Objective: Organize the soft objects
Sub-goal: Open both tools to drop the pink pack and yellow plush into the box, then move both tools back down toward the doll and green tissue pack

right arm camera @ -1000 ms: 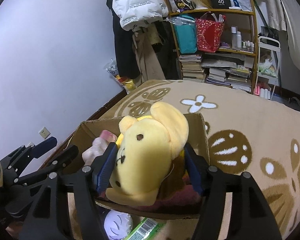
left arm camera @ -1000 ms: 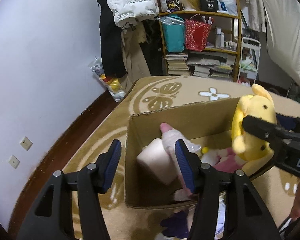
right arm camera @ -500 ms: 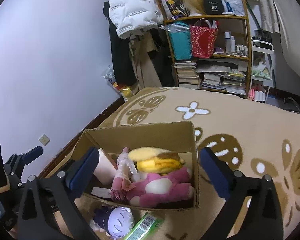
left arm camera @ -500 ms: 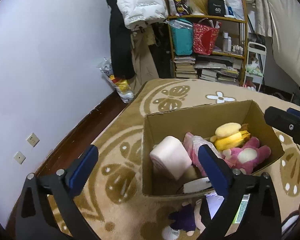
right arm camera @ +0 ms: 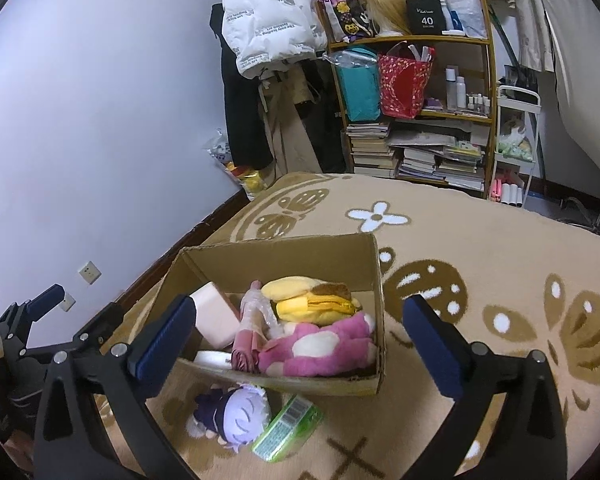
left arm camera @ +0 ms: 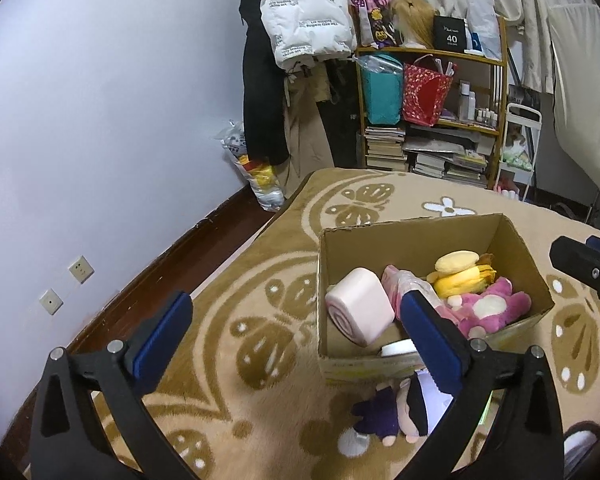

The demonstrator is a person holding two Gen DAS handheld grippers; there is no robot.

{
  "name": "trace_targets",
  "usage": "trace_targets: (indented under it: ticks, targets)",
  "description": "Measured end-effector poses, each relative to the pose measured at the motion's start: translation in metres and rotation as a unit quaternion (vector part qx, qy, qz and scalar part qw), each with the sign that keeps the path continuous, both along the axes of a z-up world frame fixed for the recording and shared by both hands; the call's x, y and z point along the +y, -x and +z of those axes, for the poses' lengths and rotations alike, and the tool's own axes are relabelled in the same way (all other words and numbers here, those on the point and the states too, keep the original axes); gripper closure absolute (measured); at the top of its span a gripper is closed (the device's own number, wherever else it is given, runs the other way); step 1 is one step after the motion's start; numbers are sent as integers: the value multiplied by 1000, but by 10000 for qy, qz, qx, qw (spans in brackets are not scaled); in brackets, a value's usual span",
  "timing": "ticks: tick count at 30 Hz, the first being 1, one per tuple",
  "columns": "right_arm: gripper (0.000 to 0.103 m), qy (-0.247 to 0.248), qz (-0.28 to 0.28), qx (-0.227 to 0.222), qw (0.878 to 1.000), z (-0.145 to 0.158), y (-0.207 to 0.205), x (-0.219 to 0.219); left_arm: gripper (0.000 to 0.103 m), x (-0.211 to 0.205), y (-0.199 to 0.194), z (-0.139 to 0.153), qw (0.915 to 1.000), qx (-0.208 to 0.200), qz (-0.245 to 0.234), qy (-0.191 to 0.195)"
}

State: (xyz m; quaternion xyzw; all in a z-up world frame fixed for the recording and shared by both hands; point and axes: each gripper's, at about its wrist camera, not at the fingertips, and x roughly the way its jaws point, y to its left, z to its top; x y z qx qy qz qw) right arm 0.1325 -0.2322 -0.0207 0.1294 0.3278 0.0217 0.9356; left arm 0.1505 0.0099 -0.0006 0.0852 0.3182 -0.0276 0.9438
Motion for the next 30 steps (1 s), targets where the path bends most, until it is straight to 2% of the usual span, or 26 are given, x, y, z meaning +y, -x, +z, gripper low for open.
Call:
trace_targets:
  ticks: [9, 28, 30]
  targets:
    - [0, -198, -24, 172, 9997, -5, 18, -5, 0, 3, 19, 5, 10000, 29, -1, -16]
    - [0, -581, 196, 1232, 9905, -68, 16, -1, 0, -16, 12, -50, 9937, 1068, -338, -88]
    - [10, -692, 216, 1414, 9873, -77, 11, -2, 0, -18, 11, -54, 9924, 1168, -379, -100]
